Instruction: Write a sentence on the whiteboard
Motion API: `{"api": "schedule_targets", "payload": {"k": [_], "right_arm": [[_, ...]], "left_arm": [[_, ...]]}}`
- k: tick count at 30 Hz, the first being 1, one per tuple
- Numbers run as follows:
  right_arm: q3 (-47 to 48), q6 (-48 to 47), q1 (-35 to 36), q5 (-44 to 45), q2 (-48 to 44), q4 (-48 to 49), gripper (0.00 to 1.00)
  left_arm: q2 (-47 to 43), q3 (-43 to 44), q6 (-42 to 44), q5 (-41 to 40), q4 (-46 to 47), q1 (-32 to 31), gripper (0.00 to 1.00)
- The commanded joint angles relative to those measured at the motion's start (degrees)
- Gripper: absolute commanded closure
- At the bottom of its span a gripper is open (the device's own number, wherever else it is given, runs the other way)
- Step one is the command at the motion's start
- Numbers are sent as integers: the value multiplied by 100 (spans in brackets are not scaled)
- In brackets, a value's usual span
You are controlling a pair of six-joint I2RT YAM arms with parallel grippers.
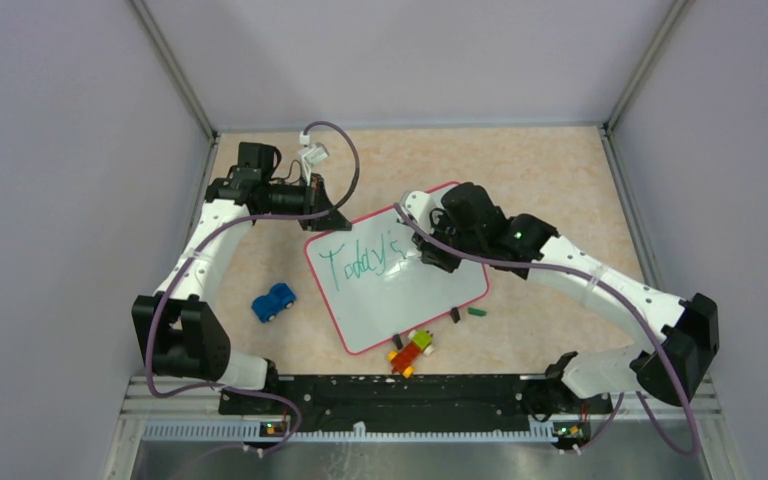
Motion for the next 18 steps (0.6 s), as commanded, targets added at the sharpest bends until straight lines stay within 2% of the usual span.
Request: {"api": "schedule_targets", "payload": {"k": [1,10,18], "right_arm": [[12,-29,23,-93,41,108,100],[345,-3,237,-362,220,157,100],[420,-70,-8,-524,-370,-50,100]], "left_arm": [[-54,-97,19,-62,-206,-70,100],[-40,-68,14,-75,-214,-71,100],[-60,-95,18,-43,-222,-75,100]]}}
